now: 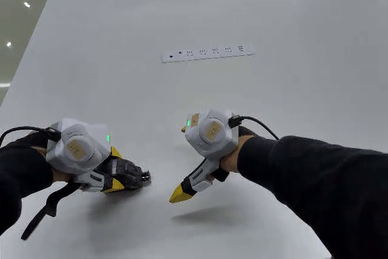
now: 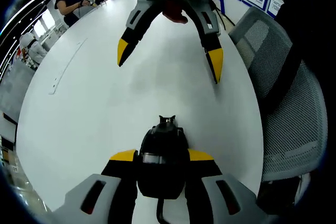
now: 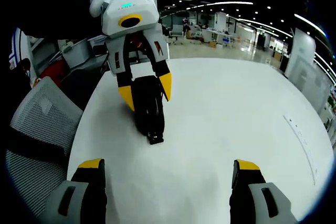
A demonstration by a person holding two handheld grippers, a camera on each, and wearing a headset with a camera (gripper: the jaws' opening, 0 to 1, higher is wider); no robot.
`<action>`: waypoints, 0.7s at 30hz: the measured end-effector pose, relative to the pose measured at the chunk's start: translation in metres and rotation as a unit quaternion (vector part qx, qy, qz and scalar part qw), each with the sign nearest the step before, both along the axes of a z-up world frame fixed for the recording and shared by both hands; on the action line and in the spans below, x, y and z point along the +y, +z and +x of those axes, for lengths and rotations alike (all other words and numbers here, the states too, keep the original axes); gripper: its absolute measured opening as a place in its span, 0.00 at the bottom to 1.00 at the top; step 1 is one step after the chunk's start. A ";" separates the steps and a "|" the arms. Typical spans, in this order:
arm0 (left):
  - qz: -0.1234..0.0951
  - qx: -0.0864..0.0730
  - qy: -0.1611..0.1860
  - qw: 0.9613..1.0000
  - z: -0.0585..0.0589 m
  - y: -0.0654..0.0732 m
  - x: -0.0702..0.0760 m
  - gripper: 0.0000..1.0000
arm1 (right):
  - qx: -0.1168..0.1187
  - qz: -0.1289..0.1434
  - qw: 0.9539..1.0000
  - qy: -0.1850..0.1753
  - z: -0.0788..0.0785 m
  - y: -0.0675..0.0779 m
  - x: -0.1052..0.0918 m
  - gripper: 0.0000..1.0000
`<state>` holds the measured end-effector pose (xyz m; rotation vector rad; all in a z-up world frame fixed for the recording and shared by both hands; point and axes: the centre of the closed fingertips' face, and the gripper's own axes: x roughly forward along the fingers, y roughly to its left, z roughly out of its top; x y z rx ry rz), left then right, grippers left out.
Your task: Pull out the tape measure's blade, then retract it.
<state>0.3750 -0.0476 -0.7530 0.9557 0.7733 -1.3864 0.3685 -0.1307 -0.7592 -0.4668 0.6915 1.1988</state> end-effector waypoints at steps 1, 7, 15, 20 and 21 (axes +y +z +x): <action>0.003 -0.002 -0.002 1.000 0.000 0.000 0.000 0.29 | 0.001 0.000 1.000 -0.001 0.000 -0.001 0.001 0.99; 0.002 -0.001 0.000 1.000 0.001 -0.001 0.001 0.29 | -0.005 0.000 1.000 0.000 0.000 -0.004 0.006 0.99; -0.015 0.002 -0.005 1.000 0.000 -0.001 0.000 0.29 | -0.005 0.008 1.000 0.008 0.000 -0.007 0.016 0.99; -0.019 0.004 -0.003 1.000 0.000 -0.001 -0.001 0.29 | -0.006 0.010 1.000 0.015 0.002 -0.006 0.022 0.91; -0.020 0.005 -0.002 1.000 0.000 -0.001 -0.001 0.29 | -0.010 0.010 1.000 0.023 0.002 -0.005 0.023 0.83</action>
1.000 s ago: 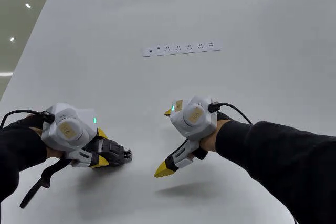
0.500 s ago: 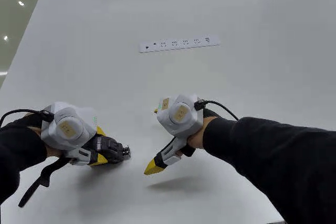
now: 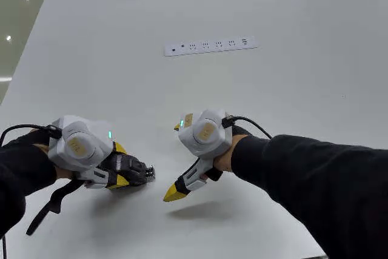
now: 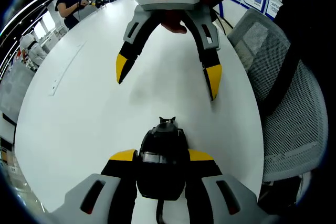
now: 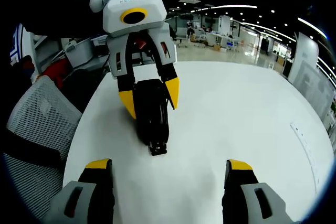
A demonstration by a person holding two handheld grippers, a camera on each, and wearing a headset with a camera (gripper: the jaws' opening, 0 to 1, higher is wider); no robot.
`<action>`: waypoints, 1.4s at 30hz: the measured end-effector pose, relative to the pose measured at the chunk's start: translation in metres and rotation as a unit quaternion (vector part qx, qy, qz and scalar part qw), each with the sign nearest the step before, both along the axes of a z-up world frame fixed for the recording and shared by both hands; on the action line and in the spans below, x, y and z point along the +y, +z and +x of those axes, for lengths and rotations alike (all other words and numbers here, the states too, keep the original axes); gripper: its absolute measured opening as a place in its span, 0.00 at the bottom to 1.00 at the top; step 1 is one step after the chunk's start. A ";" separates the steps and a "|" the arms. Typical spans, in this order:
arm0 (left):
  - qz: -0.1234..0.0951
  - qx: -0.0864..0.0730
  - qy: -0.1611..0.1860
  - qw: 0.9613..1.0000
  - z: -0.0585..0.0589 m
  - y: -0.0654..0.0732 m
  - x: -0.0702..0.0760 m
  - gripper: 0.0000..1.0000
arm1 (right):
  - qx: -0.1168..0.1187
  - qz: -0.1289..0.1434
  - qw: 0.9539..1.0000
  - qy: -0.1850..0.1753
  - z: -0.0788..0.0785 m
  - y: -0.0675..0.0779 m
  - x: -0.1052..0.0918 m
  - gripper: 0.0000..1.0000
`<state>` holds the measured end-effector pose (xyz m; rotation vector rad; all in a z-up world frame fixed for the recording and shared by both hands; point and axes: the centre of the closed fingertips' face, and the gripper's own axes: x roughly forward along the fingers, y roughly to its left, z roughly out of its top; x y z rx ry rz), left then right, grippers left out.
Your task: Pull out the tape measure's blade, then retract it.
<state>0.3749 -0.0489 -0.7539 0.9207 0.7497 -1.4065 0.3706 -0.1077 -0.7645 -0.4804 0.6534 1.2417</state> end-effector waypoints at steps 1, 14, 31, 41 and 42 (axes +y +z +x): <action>0.000 0.000 0.001 1.000 0.000 0.000 0.000 0.29 | -0.002 0.003 1.000 0.001 0.000 0.001 0.001 0.78; -0.014 0.007 0.007 1.000 0.003 -0.004 0.001 0.30 | -0.003 0.005 0.999 0.046 -0.004 -0.011 0.018 0.53; -0.015 0.007 0.004 1.000 0.003 -0.005 0.001 0.31 | -0.004 -0.010 0.997 0.078 -0.007 -0.021 0.036 0.28; -0.017 0.006 0.004 1.000 0.003 -0.005 0.002 0.31 | 0.001 -0.024 0.996 0.091 -0.006 -0.028 0.039 0.19; -0.018 0.006 0.005 1.000 0.003 -0.005 0.002 0.31 | 0.006 -0.024 0.996 0.087 -0.005 -0.029 0.039 0.18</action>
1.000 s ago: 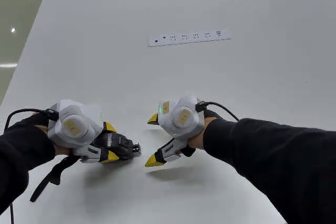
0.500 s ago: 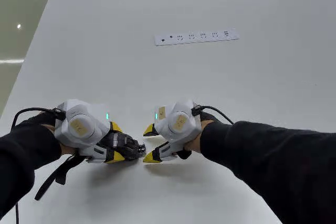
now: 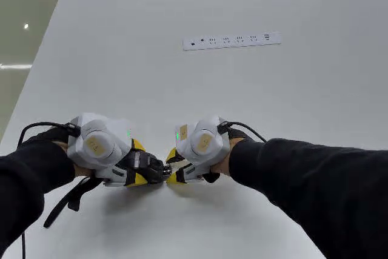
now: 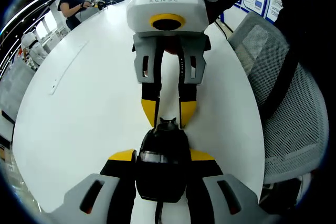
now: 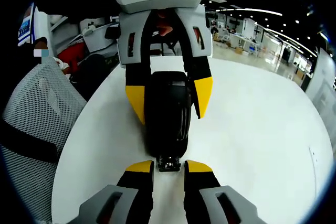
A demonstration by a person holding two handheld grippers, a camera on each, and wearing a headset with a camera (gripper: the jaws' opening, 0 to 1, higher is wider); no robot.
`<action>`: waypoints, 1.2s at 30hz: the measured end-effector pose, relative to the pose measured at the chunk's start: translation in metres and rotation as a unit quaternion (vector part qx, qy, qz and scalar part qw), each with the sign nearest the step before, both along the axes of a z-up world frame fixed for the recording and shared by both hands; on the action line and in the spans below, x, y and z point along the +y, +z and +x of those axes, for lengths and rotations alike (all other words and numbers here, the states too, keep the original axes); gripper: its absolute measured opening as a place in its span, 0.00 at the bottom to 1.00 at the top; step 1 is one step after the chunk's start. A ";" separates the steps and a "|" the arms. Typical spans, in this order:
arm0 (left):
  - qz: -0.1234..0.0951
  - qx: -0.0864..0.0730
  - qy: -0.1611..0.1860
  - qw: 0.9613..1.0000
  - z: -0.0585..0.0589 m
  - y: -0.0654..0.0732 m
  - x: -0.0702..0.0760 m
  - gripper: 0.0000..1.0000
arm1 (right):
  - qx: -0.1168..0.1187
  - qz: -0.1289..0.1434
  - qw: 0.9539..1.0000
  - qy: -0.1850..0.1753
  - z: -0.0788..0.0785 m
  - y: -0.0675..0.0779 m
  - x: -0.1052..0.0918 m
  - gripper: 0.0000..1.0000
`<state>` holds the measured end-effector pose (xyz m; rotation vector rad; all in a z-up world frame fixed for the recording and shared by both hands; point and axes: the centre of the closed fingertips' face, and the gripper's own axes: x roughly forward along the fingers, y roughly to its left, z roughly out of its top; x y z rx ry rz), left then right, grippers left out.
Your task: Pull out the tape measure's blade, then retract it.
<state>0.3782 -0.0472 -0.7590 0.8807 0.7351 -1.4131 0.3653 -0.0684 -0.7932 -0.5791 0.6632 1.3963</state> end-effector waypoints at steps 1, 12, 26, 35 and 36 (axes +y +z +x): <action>0.000 0.000 0.000 1.000 0.000 0.000 0.000 0.31 | 0.005 0.001 1.000 -0.003 0.000 0.000 0.000 0.17; -0.005 0.002 0.003 1.000 0.000 -0.001 0.000 0.31 | 0.010 0.002 1.000 -0.004 0.000 -0.001 0.004 0.12; 0.008 0.005 -0.002 1.000 0.000 -0.002 0.002 0.30 | 0.003 -0.031 1.000 0.001 0.000 -0.002 0.000 0.08; 0.005 0.006 0.002 1.000 0.001 -0.001 0.002 0.30 | 0.007 -0.030 0.999 -0.006 0.000 -0.001 -0.006 0.08; 0.004 0.006 0.002 1.000 0.001 -0.001 0.002 0.30 | 0.005 -0.030 1.000 -0.006 0.000 -0.001 -0.006 0.09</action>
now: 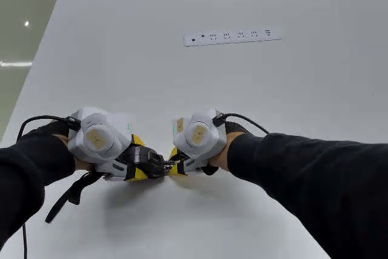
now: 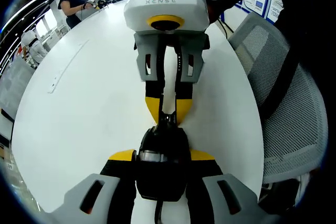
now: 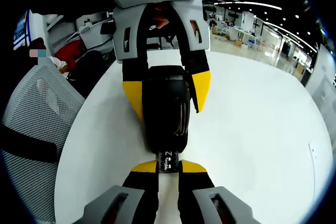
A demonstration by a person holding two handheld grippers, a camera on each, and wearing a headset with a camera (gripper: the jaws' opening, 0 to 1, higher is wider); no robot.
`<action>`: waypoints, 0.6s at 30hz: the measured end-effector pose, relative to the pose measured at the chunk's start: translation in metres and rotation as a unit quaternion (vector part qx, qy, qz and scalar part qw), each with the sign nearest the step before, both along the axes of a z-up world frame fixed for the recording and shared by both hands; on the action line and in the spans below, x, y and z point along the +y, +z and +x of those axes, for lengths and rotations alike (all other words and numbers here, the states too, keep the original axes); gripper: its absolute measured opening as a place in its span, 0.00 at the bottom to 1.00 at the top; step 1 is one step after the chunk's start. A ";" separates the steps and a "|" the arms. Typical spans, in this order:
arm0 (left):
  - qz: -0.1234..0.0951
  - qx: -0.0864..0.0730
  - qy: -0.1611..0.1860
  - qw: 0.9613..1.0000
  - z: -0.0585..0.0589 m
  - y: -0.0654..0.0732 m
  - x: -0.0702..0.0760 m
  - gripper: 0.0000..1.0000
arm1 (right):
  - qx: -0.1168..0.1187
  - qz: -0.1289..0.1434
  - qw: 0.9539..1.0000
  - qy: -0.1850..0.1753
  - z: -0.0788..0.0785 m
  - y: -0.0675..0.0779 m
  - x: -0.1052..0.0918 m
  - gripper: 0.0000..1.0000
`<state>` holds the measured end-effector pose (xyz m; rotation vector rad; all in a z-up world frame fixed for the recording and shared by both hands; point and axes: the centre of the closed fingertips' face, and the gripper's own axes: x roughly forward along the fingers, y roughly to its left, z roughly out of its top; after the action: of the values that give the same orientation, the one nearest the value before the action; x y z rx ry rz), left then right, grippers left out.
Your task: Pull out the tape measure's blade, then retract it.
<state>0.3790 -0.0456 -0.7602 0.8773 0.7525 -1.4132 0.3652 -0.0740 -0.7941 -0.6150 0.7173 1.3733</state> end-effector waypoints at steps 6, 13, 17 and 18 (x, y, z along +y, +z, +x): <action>-0.002 -0.002 -0.002 1.000 0.000 0.000 0.000 0.30 | 0.001 -0.003 1.000 0.003 -0.001 0.000 0.000 0.09; -0.002 -0.001 -0.003 1.000 0.000 0.000 0.000 0.30 | 0.003 -0.001 1.000 -0.001 -0.002 -0.001 -0.005 0.09; -0.001 -0.002 -0.002 1.000 0.000 0.000 0.000 0.30 | 0.005 0.003 1.000 -0.006 -0.002 0.000 -0.007 0.09; -0.002 -0.002 -0.001 1.000 0.000 0.000 0.000 0.30 | 0.005 0.003 1.000 -0.006 -0.002 0.000 -0.007 0.09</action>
<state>0.3786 -0.0459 -0.7601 0.8783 0.7462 -1.4140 0.3637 -0.0805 -0.7946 -0.5982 0.7235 1.3672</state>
